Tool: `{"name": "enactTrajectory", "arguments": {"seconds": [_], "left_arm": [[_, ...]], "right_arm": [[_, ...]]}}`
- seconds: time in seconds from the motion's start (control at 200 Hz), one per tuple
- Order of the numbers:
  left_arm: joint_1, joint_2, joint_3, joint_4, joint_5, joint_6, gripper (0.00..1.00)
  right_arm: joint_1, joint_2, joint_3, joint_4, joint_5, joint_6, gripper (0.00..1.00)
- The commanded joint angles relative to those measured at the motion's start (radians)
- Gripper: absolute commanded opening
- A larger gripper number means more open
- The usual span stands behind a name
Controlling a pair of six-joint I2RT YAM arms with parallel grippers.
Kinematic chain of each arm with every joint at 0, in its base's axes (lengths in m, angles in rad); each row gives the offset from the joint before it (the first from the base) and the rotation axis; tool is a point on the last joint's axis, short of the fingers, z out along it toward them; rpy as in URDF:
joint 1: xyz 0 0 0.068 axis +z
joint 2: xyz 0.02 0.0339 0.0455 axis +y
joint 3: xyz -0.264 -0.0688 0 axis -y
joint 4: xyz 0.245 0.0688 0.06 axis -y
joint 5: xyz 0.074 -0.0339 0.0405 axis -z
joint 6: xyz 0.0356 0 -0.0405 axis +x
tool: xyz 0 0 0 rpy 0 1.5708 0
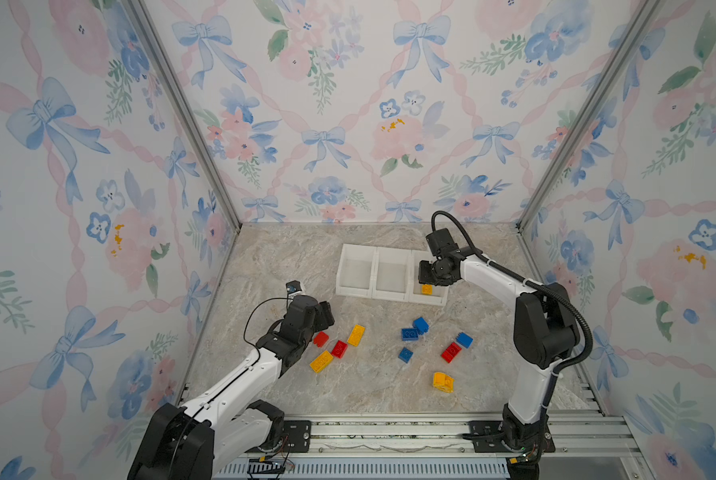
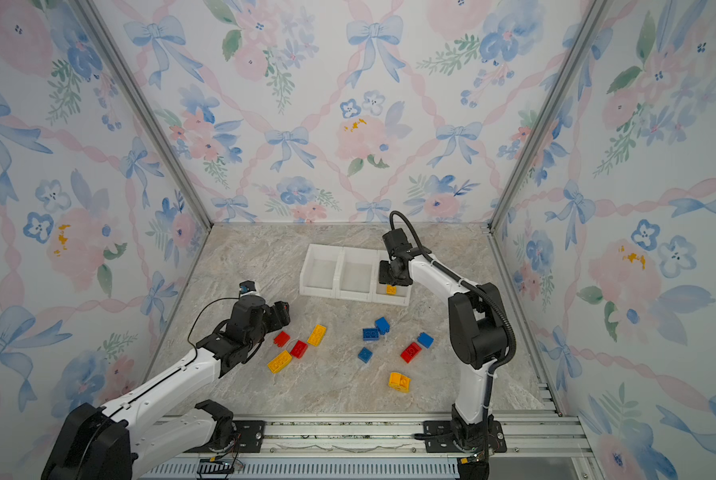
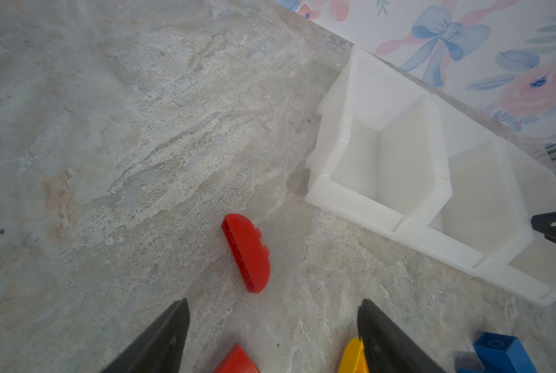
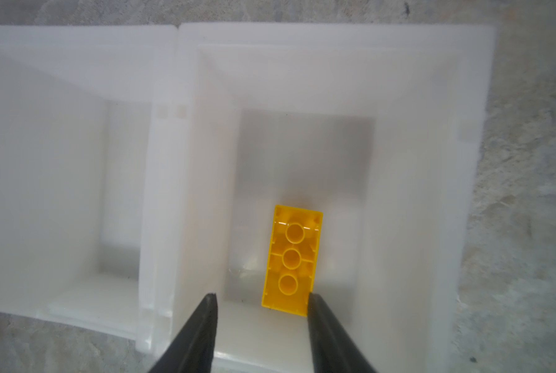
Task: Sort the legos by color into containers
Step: 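Carry the yellow brick into the bin compartment nearest the right gripper and release, then lower the right gripper to the blue bricks and grasp one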
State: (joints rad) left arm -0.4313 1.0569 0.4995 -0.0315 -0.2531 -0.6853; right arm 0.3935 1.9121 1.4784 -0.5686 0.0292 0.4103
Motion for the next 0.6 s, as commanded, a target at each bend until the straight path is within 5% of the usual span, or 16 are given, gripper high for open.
{"name": "enactTrajectory", "arguments": {"seconds": [0.0, 0.595], "left_arm": [[0.009, 0.020, 0.023, -0.018, -0.008, 0.001, 0.84], [0.013, 0.077, 0.064, -0.015, -0.007, 0.011, 0.84]], "right_arm": [[-0.004, -0.066, -0.020, -0.039, -0.034, -0.029, 0.51], [0.082, -0.326, -0.295, -0.080, -0.112, -0.127, 0.69]]}}
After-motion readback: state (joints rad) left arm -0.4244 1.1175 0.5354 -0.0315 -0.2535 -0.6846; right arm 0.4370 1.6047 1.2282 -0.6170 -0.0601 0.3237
